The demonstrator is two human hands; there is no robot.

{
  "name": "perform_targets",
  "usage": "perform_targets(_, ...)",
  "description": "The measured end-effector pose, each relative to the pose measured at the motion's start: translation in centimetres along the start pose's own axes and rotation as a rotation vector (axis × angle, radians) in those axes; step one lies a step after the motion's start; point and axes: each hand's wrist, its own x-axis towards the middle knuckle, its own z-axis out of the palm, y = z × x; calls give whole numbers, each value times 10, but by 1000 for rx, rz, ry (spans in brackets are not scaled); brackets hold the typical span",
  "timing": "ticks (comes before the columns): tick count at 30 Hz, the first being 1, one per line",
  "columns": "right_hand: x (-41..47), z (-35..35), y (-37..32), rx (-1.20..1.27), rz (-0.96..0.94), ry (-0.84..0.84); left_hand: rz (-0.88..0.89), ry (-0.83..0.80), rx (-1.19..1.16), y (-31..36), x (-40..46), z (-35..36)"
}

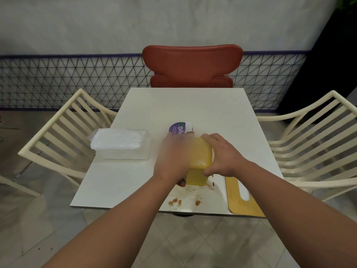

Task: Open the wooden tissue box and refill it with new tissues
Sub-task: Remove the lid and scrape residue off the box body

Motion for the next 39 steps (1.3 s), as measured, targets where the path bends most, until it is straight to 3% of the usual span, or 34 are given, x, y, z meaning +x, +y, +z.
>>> perform_targets(11,-4,0,1,45,11,17,-199,110,-132,-5,19,-21)
perform_targets(14,-7,1,1,95,6,24,-108,108,-128,-10,27,-37)
perform_targets(19,-9,7,1,147,48,81,305,-82,-38,16,34,-29)
perform_targets(21,-9,7,1,165,50,93,389,-120,56,25,34,-13)
perform_targets(33,-7,6,4,110,65,70,190,-108,164,-11,38,-29)
perform_targets(39,-6,7,3,116,54,81,254,-170,69,28,37,-9)
